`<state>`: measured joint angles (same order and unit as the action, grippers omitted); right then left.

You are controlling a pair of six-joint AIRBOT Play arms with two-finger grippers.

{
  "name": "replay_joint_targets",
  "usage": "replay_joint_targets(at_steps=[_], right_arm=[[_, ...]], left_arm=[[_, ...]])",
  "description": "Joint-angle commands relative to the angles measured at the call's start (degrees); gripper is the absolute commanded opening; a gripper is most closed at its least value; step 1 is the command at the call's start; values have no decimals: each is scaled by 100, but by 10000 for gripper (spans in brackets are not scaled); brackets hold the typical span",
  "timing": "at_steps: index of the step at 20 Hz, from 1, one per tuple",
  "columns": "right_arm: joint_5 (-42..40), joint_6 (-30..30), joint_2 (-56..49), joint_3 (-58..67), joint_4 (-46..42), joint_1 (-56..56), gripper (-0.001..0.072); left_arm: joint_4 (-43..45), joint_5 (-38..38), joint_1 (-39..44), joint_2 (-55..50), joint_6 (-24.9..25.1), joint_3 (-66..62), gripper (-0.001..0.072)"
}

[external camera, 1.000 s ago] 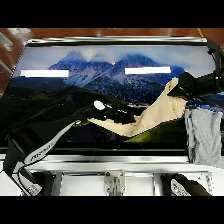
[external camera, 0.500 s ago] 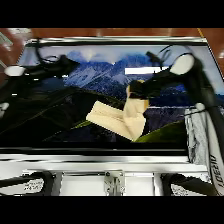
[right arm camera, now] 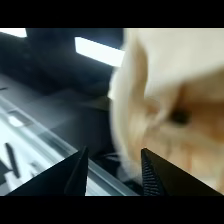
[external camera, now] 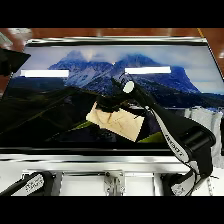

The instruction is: Fold the shirts.

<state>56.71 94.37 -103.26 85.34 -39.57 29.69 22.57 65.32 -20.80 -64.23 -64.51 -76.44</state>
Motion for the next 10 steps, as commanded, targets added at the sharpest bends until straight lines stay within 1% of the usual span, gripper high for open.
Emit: replay_joint_targets(at_steps=[1, 2, 3, 5, 6, 7, 8, 9, 10], right_arm=[[-28, -428, -238, 7, 1029, -46, 478], [341, -579, -142, 7, 894, -192, 478], [804, -590, -13, 7, 566, -374, 478], [1864, -481, 354, 7, -575, -883, 479], [2356, -321, 590, 7, -1322, -1180, 607], [2804, -203, 824, 4, -2065, -1491, 639], [3180, -81, 1014, 2, -2719, -1786, 639], [3471, 50, 1174, -39, -3268, -2068, 639], [3628, 127, 1322, -195, -3521, -2350, 639]], left_arm=[[273, 245, 0, 118, 0, 4, 34], [348, 227, 46, 120, 0, 4, 34], [365, 227, 59, 118, 2, 9, 34], [372, 227, 57, 118, 2, 33, 34], [404, 227, 57, 116, 2, 31, 34], [411, 229, 57, 116, 2, 33, 34], [411, 229, 57, 116, 2, 31, 34], [411, 229, 59, 116, 0, 31, 34], [411, 232, 59, 116, 0, 31, 34]])
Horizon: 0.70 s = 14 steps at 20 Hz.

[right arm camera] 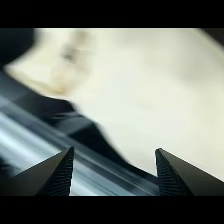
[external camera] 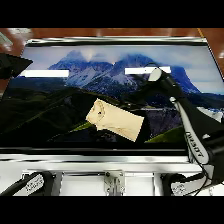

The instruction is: Fold the shirts.

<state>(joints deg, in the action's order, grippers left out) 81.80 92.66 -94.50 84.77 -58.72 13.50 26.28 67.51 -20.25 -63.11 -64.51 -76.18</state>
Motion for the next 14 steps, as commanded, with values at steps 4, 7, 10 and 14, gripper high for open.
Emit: replay_joint_targets(at_steps=[4, 7, 10, 14], right_arm=[[315, 232, 782, -1659, -841, -1141, 639], [-1226, 74, 776, -2804, 249, -927, 639], [-2133, 87, 776, -3298, 619, -929, 639], [-2267, -94, 570, -3348, 931, -933, 639]], left_arm=[[39, 44, 4, 4, -2, 4, 34], [37, 72, 4, 4, -9, 4, 34], [35, 74, 4, 13, -26, 4, 34], [35, 68, 4, 11, -68, 4, 34]])
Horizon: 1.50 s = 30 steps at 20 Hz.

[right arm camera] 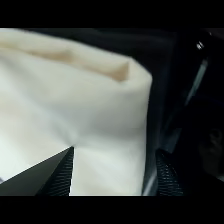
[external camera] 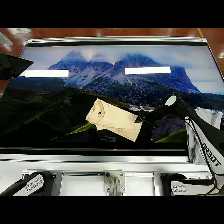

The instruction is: Fold the shirts.

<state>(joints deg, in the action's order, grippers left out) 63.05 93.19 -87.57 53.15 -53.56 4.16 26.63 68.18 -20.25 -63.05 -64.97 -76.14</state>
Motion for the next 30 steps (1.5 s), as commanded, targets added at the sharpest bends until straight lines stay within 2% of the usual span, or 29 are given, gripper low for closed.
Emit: replay_joint_targets(at_steps=[1, 2, 3, 5, 7, 9, 12, 15, 17, 22, 26, 28, 30], right_arm=[[-391, -321, -249, -186, 743, 0, 638], [-391, -590, -367, -184, 1189, 0, 637], [-378, -994, -461, -184, 1775, -2, 567], [-330, -1974, -463, -129, 2868, -20, 63], [107, -2785, -282, 201, 3720, -225, 66], [529, -2881, 122, 894, 4140, -562, 65], [649, -1635, 778, 2459, 3626, -1340, 65], [1189, -267, 997, 4019, 2061, -2330, 65], [1814, 151, 994, 4690, 1434, -3077, 65], [2308, 212, 966, 4922, 973, -4813, 65], [2308, 199, 870, 4922, 221, -5337, 66], [2288, 234, 754, 4922, 385, -5333, 65], [2061, 234, 603, 4922, 953, -5335, 65]], left_arm=[[0, 0, 4, 4, -24, 0, 34], [0, 0, 4, 4, -24, 0, 34], [0, 0, 4, 4, -24, 0, 34], [0, 0, 4, 4, -24, 0, 34], [0, 0, 4, 4, -22, 0, 34], [0, 0, 4, 4, -22, 0, 34], [0, 0, 17, 4, -22, 0, 34], [0, 7, 59, 4, -22, 0, 34], [-2, 15, 101, 7, -22, 0, 34], [-2, 313, 136, 7, -22, 0, 35], [-2, 435, 136, 4, -22, 0, 34], [0, 400, 136, 4, -17, 0, 35], [0, 306, 136, 4, -20, 0, 35]])
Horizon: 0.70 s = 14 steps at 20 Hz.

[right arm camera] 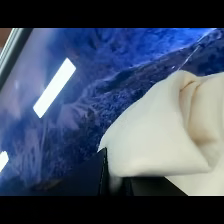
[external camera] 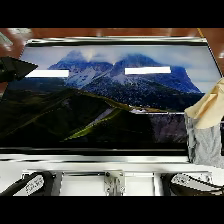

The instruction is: Fold the shirts.

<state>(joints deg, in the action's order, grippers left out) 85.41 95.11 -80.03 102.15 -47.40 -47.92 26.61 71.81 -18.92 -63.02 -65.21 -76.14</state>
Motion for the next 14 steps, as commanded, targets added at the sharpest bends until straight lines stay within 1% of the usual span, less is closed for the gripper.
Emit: replay_joint_targets(at_steps=[1, 2, 4, 6, 7, 8, 9, 11, 13, 14], right_arm=[[-372, 42, -197, 22, 616, -127, 65], [-625, 42, -221, 24, 841, -127, 65], [-1062, 66, -225, 24, 942, -131, 65], [-1266, 107, -232, 22, 811, -131, 66], [-1252, 181, -232, 22, 540, -131, 66], [-1126, 210, -232, 22, 164, -131, 66], [-831, 240, -238, 13, -361, -131, 66], [175, 282, -299, -208, -1648, -131, 66], [732, 249, -295, -684, -2874, -236, 66], [918, 249, -282, -811, -3241, -345, 66]], left_arm=[[2, -66, 2, 2, 4, 0, 34], [2, -59, 2, 2, 4, 0, 35], [4, -61, 2, 2, 4, 0, 35], [4, -63, 2, 2, 4, 0, 34], [2, -63, 2, 2, 4, 0, 34], [2, -66, 2, 2, 4, 0, 35], [4, -81, 2, 2, 4, 0, 34], [2, -81, 2, 2, 4, 0, 35], [0, -72, 2, 4, 2, 0, 34], [2, -72, 2, 2, 2, 0, 35]])
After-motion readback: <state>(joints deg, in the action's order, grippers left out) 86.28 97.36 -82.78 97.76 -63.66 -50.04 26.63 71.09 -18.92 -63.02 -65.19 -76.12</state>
